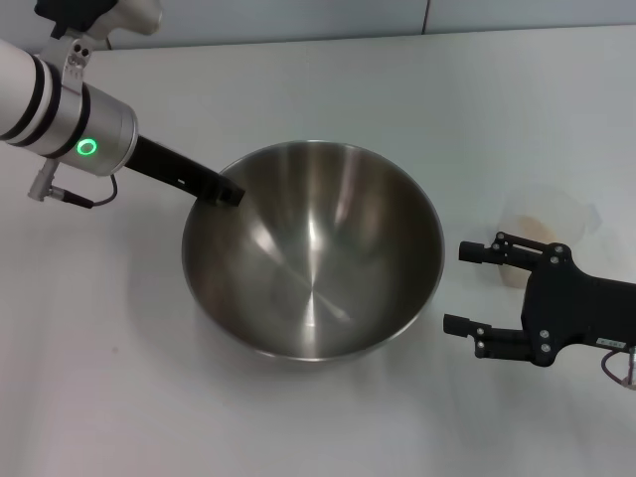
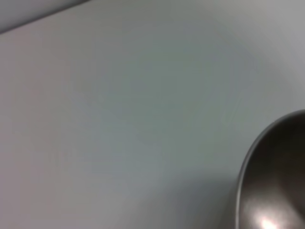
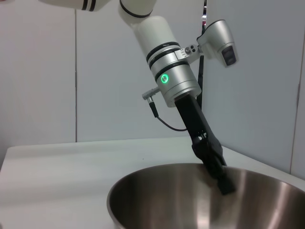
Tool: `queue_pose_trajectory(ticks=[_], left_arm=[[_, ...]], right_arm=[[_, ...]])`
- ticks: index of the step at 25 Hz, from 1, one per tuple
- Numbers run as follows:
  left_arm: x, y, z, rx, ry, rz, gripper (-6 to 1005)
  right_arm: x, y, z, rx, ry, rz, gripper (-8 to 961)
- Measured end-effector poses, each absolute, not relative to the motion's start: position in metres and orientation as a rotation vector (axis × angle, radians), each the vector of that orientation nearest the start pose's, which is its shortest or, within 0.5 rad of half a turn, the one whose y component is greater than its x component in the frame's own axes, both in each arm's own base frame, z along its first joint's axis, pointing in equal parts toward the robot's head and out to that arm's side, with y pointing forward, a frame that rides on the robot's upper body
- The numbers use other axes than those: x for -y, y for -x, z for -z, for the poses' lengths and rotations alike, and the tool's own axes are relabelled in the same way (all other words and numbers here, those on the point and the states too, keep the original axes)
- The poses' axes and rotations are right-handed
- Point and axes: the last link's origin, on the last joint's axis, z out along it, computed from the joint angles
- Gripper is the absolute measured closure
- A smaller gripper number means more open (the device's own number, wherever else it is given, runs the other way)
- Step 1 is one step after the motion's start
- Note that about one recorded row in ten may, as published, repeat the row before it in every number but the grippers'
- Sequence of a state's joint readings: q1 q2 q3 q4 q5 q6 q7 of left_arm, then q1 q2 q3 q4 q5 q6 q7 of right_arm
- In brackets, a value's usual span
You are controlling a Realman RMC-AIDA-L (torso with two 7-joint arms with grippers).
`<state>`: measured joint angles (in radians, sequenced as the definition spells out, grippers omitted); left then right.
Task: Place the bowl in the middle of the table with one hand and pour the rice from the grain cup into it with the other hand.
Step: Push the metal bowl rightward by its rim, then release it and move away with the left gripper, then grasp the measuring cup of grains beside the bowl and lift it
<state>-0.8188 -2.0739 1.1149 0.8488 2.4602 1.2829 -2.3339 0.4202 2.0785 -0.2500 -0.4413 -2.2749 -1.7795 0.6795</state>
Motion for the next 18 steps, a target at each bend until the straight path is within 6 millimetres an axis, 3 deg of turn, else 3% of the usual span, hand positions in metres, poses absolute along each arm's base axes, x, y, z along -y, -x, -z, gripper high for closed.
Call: queue_pose_trajectory(ticks=[5, 12, 15, 18], left_arm=[[-0.414, 0.181, 0.02, 0.929, 2.645, -0.03, 778], [-0.411, 0.163, -0.007, 0.624, 2.645, 0.373, 655], [-0.404, 0.168, -0.018, 0.591, 2.587, 0.617, 602], [-0.403, 0.181, -0.035, 0.655, 2.484, 0.817, 477]], right_arm=[[-0.25, -0.31, 0.01, -0.147, 2.64, -0.822, 164], [-0.245, -0.309, 0.007, -0.142, 2.635, -0.853, 164], [-0.243, -0.309, 0.006, -0.143, 2.63, -0.863, 165], [-0.243, -0.309, 0.006, -0.142, 2.63, -0.867, 165]])
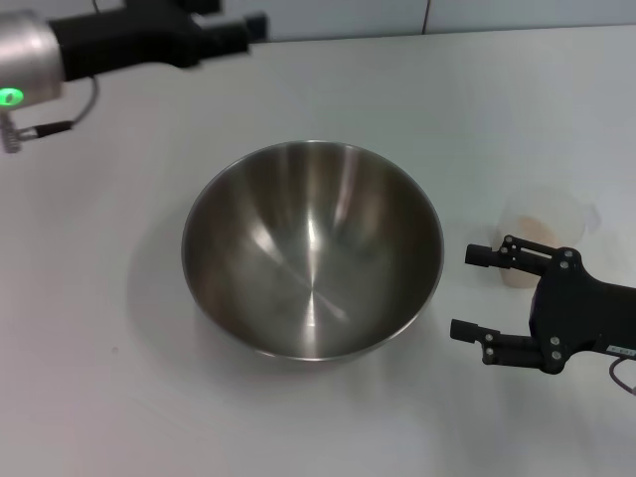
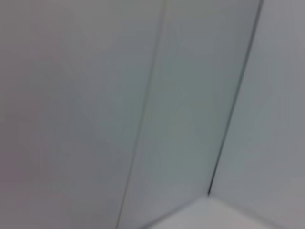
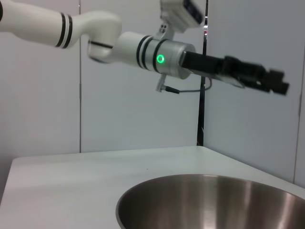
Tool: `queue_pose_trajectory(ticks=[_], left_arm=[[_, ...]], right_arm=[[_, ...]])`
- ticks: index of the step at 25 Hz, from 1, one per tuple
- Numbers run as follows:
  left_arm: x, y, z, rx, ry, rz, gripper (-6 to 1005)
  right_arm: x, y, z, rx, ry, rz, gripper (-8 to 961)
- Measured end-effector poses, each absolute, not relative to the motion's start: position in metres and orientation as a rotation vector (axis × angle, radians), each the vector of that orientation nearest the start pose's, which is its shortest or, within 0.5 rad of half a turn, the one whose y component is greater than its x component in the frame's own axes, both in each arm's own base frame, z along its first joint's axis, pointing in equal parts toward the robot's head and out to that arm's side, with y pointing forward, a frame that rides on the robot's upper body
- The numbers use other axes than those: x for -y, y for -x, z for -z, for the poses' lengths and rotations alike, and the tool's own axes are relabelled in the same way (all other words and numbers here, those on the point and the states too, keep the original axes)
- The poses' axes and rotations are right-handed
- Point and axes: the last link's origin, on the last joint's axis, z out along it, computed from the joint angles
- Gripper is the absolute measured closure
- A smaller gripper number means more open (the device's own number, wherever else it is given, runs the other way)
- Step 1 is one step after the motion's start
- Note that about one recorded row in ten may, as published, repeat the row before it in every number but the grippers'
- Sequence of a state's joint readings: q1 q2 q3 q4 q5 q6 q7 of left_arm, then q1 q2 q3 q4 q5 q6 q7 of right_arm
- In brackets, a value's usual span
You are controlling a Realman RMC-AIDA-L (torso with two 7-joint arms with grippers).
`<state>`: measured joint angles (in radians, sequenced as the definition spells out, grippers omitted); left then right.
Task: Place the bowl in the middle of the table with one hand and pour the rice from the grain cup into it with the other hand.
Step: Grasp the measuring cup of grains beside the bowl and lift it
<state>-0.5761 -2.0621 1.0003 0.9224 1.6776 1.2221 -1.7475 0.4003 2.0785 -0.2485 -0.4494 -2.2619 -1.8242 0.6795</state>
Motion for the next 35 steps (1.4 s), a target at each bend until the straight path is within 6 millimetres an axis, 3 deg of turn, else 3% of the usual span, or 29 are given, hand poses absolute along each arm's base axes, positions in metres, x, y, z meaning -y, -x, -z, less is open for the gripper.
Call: queue_pose_trajectory(ticks=[4, 7, 8, 13, 16, 18, 25, 30, 35], left_arm=[[-0.398, 0.193, -0.055, 0.728, 2.39, 0.992, 313], [-0.387, 0.213, -0.08, 0.794, 2.242, 1.238, 195], [-0.381, 0.222, -0.087, 0.774, 2.202, 1.274, 197], [-0.349, 0.261, -0.092, 0.608, 2.155, 1.158, 207], [-0.334, 0.27, -0.093, 0.499, 2.165, 1.127, 213], [-0.31, 0.279, -0.1, 0.34, 2.223, 1.098, 213], [-0.273, 0.283, -0.1, 0.27, 2.489, 1.147, 214], [-0.262, 0.291, -0.087, 0.338, 2.674, 1.015, 214], [-0.263, 0.294, -0.083, 0.39, 2.792, 0.887, 214]], right_arm=[[-0.243, -0.309, 0.006, -0.14, 2.63, -0.871, 164], [-0.244, -0.307, 0.005, -0.134, 2.63, -0.874, 164], [-0.245, -0.307, 0.005, -0.133, 2.63, -0.874, 165], [-0.246, -0.306, 0.005, -0.136, 2.624, -0.881, 165], [-0.247, -0.305, 0.004, -0.133, 2.621, -0.884, 165], [-0.248, -0.305, 0.004, -0.13, 2.621, -0.885, 165], [-0.252, -0.303, 0.003, -0.121, 2.607, -0.889, 164], [-0.254, -0.303, 0.001, -0.121, 2.574, -0.896, 164], [-0.254, -0.304, -0.001, -0.137, 2.547, -0.903, 164]])
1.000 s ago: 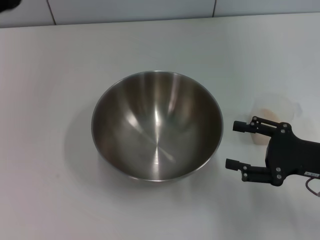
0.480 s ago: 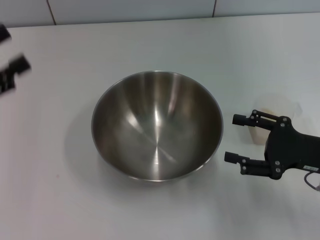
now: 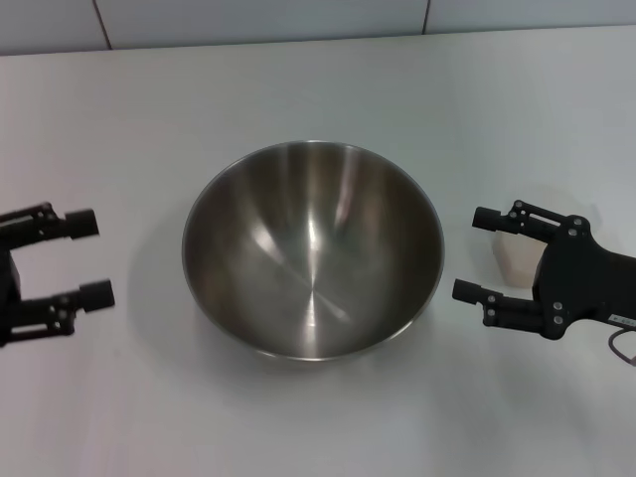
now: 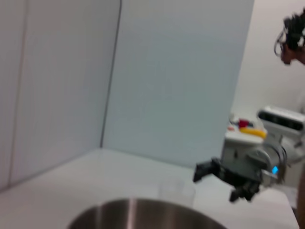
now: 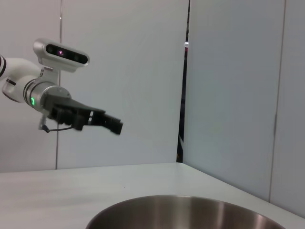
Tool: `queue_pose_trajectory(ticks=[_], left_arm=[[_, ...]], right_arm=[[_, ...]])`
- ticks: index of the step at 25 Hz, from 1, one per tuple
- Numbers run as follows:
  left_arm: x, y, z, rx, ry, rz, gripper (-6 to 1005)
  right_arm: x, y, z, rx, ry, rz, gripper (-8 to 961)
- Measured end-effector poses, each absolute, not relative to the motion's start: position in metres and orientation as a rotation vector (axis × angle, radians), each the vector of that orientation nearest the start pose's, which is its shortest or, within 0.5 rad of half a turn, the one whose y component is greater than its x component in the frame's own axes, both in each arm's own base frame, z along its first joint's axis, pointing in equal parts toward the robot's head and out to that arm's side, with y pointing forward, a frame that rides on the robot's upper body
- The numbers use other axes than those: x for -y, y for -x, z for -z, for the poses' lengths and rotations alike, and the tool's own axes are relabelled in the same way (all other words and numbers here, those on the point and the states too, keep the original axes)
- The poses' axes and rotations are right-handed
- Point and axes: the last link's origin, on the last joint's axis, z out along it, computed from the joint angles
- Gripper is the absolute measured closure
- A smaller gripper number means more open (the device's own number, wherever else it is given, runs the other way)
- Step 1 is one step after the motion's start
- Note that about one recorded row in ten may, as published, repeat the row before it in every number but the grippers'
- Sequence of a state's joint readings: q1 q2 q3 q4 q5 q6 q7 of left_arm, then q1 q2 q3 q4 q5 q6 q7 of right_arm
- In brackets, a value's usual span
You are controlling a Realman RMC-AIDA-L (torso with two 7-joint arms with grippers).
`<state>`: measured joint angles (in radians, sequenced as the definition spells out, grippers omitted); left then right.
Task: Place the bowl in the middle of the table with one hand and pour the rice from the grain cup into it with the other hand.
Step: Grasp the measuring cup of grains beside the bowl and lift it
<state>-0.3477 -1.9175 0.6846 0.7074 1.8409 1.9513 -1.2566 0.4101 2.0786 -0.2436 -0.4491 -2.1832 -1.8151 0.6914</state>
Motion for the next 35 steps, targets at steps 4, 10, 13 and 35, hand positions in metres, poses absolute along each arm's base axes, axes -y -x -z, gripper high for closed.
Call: queue_pose_trajectory(ticks=[4, 10, 13, 35], left_arm=[[-0.265, 0.292, -0.078, 0.367, 2.852, 0.82, 214], [-0.265, 0.287, -0.065, 0.315, 2.914, 0.739, 214], [-0.264, 0.288, -0.062, 0.255, 2.918, 0.712, 214], [-0.273, 0.282, -0.065, 0.191, 2.891, 0.72, 214]], right_arm=[[-0.253, -0.306, -0.002, -0.15, 2.537, -0.901, 164], [-0.253, -0.311, -0.002, -0.225, 2.512, -0.896, 164], [-0.25, -0.317, -0.004, -0.284, 2.484, -0.893, 165], [-0.186, -0.392, -0.02, -0.551, 1.844, -0.701, 165]])
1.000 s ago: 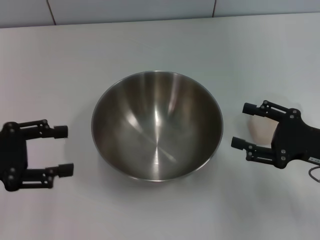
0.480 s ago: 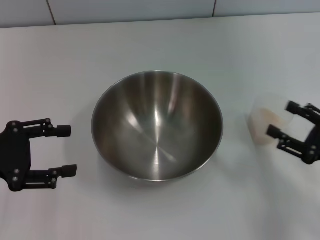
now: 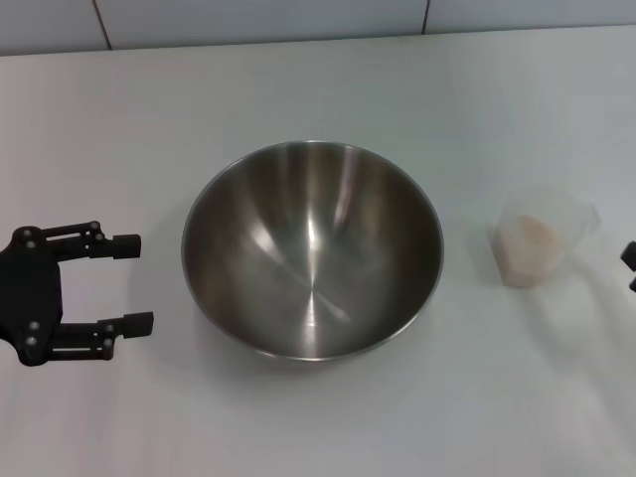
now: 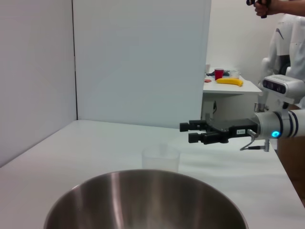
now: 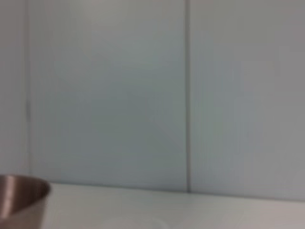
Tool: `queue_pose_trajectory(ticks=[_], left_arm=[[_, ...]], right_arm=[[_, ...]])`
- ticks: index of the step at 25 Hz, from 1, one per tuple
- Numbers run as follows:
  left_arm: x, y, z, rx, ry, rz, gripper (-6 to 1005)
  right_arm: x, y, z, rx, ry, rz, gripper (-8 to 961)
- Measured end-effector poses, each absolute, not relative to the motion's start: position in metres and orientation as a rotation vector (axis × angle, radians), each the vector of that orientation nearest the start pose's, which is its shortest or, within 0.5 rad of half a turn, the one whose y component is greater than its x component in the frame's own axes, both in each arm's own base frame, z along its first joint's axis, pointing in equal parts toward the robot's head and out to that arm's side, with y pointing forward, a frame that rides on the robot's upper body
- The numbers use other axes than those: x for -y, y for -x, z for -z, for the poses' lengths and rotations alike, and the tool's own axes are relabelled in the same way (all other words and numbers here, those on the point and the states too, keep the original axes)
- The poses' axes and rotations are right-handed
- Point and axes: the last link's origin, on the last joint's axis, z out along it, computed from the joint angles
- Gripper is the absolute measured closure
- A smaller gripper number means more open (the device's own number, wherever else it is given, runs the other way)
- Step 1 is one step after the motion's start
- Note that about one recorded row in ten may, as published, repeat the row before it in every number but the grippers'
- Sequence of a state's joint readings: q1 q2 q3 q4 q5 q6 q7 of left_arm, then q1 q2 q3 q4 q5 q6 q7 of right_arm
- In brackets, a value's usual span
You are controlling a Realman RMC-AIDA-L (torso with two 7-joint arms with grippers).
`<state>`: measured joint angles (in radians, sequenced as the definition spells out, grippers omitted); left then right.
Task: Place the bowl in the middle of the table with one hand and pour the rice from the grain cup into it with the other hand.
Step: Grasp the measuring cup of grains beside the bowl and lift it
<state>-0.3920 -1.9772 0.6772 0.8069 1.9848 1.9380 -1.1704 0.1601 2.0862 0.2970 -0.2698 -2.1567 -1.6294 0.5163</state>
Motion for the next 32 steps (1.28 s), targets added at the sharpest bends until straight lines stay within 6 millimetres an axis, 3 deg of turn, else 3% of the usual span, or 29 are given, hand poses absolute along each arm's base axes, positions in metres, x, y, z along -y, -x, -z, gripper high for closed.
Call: queue_pose_trajectory(ticks=[23, 32], left_arm=[[-0.274, 0.283, -0.068, 0.233, 2.829, 0.763, 214], [-0.274, 0.283, -0.068, 0.229, 2.829, 0.763, 214]], right_arm=[[-0.219, -0.396, 0.002, -0.603, 1.836, -0.589, 164], [-0.222, -0.395, 0.006, -0.614, 1.85, -0.585, 164]])
